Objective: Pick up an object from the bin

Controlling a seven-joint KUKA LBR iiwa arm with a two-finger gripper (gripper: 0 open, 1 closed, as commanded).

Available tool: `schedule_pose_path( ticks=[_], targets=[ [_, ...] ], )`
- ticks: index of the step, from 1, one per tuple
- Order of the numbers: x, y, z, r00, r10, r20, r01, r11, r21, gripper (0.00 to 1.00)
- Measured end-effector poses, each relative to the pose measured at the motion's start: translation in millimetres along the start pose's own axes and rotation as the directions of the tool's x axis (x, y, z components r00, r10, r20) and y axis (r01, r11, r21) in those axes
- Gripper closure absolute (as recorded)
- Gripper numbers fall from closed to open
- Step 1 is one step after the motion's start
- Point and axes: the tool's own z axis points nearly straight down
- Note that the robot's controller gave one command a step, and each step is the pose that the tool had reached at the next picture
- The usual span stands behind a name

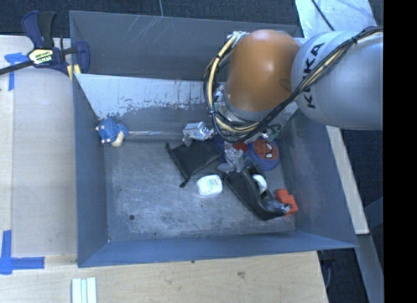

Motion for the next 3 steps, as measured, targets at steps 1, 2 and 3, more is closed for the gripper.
schedule_pose_path(
  ticks=[1, 2, 3],
  targets=[
    [-4.3, 2.1, 41.9, 0.934, -0.358, 0.001, 0.358, 0.934, -0.006, 0.00],
    [-5.7, 2.7, 41.1, 0.935, -0.355, 0.005, 0.355, 0.935, -0.008, 0.00],
    [-5.6, 1.9, 40.4, 0.935, -0.354, 0.004, 0.354, 0.935, -0.007, 1.00]
  ],
)
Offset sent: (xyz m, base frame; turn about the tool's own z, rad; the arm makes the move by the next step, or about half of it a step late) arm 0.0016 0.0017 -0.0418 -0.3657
